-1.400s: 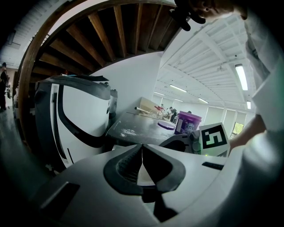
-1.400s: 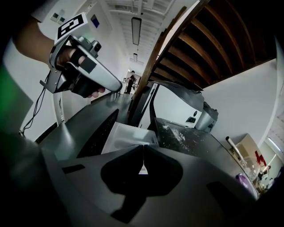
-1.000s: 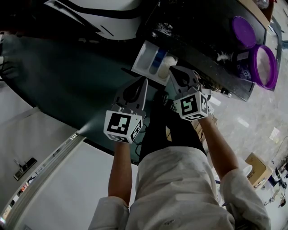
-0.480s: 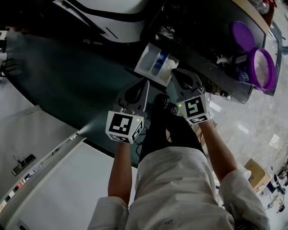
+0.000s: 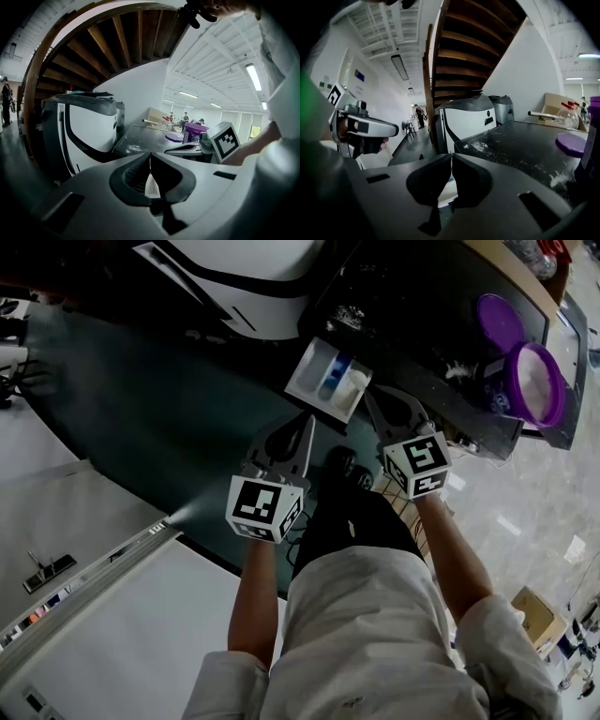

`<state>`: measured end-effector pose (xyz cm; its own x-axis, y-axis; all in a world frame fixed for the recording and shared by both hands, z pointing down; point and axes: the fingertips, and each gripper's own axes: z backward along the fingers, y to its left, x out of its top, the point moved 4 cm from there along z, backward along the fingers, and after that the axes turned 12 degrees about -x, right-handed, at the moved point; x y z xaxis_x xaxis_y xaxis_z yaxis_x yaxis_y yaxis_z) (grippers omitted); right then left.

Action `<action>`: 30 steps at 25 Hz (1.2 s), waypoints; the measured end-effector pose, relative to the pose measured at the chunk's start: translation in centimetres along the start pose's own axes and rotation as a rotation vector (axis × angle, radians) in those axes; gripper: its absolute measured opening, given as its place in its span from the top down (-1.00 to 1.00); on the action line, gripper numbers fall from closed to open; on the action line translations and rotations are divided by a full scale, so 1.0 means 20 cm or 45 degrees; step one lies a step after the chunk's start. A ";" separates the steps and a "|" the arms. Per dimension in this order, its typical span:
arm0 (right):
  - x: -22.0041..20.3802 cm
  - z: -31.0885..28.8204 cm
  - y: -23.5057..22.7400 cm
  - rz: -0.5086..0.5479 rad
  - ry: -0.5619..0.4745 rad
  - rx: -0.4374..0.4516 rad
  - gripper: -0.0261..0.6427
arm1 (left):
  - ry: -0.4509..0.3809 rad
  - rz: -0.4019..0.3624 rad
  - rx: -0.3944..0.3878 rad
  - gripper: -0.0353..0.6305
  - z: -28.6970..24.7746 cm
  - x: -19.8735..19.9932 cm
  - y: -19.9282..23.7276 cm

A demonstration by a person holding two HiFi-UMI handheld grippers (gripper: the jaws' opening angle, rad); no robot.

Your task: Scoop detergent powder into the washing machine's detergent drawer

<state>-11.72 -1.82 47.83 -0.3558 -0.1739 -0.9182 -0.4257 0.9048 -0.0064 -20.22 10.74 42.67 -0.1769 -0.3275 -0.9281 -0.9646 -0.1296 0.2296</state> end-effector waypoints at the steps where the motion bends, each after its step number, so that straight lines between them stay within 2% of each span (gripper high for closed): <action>1: 0.01 0.01 -0.01 -0.034 -0.004 0.002 0.89 | -0.002 -0.004 0.002 0.83 0.01 0.01 -0.01; 7: 0.06 0.06 -0.03 -0.269 -0.027 0.027 0.89 | -0.008 -0.026 0.019 0.83 0.05 0.05 -0.08; 16: 0.14 0.19 -0.08 -0.497 -0.061 0.045 0.89 | -0.033 -0.044 0.028 0.83 0.07 0.12 -0.17; 30: 0.28 0.47 -0.12 -0.521 -0.159 0.072 0.89 | -0.100 -0.074 0.055 0.83 0.06 0.23 -0.31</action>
<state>-4.95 -1.39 38.98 -0.0622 -0.4776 -0.8764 -0.4635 0.7914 -0.3984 -15.29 11.17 36.68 -0.1335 -0.2464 -0.9599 -0.9809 -0.1055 0.1635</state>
